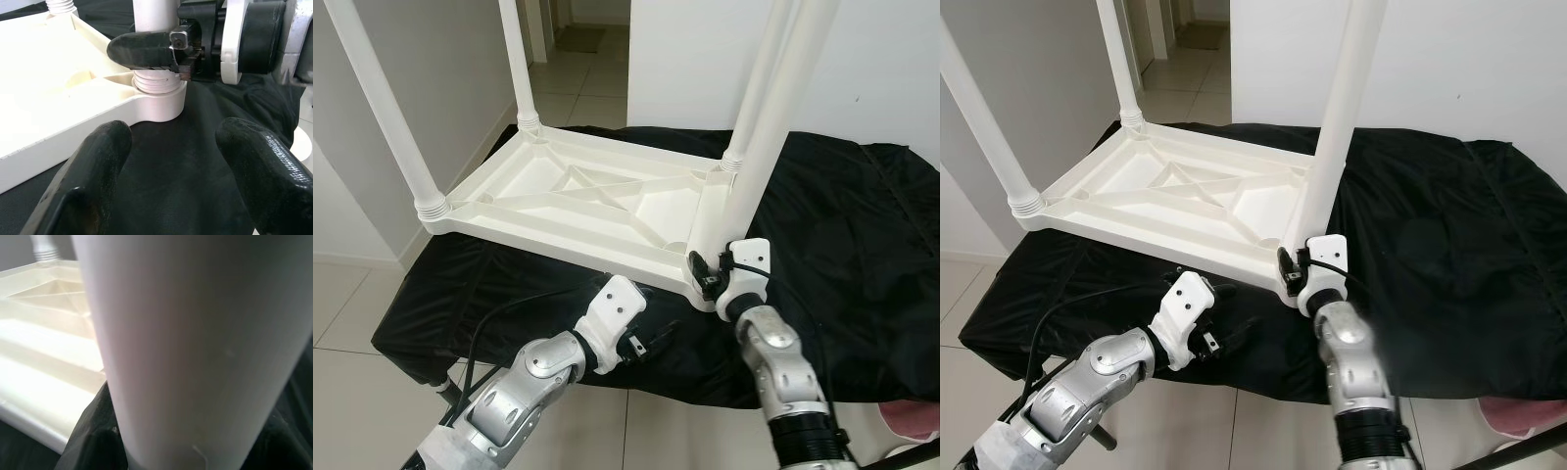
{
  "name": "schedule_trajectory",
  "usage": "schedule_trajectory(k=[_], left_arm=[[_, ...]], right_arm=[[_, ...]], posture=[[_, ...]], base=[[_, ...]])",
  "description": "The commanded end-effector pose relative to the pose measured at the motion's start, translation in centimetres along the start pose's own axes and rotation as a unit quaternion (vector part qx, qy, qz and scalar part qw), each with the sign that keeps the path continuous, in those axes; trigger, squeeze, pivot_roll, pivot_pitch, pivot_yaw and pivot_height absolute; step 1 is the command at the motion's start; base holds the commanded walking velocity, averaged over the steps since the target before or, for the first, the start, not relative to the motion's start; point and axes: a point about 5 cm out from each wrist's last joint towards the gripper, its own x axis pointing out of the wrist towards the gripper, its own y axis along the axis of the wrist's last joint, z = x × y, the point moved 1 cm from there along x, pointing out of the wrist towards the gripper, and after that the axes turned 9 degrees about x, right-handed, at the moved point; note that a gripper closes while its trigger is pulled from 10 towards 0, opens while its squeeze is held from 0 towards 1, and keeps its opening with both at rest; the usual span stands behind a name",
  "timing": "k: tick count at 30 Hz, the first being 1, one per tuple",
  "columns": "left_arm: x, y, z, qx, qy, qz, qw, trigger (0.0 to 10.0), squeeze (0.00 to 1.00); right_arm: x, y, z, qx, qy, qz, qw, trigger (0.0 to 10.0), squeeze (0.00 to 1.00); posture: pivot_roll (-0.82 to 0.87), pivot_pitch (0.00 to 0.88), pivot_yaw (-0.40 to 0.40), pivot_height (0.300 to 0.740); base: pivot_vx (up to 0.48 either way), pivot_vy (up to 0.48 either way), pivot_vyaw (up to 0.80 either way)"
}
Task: Building children table
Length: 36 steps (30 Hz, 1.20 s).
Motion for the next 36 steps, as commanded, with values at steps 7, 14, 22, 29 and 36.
schedule_trajectory(k=[7,14,22,29,36], left_arm=[[-0.2,0.2,0.4,0.005,-0.063,0.011,0.998,10.0,0.00],[-0.2,0.3,0.4,0.003,-0.061,0.012,0.998,10.0,0.00],[-0.3,0.3,0.4,0.000,-0.056,0.013,0.998,10.0,0.00],[-0.2,0.4,0.1,0.002,-0.052,0.013,0.999,10.0,0.00],[-0.2,0.3,0.1,0.008,-0.056,0.012,0.998,10.0,0.00]], right_arm=[[-1.0,-1.7,-1.0,0.063,-0.100,-0.014,0.993,10.0,0.00],[-1.0,-1.4,-1.8,0.077,-0.081,-0.009,0.994,10.0,0.00],[-0.9,0.8,-0.6,0.033,0.012,0.044,0.998,10.0,1.00],[-0.7,0.7,0.4,0.002,0.088,0.030,0.996,10.0,0.00],[0.9,0.7,1.2,-0.051,0.221,-0.012,0.974,10.0,0.00]], posture=[[-0.06,0.000,0.043,0.740],[-0.06,0.000,0.043,0.740],[-0.05,0.008,0.035,0.740],[-0.05,0.009,0.036,0.740],[-0.04,0.000,0.025,0.740]], base=[[0.000,0.000,0.00],[0.000,0.000,0.00],[0.000,0.000,0.00],[0.000,0.000,0.00],[0.000,0.000,0.00]])
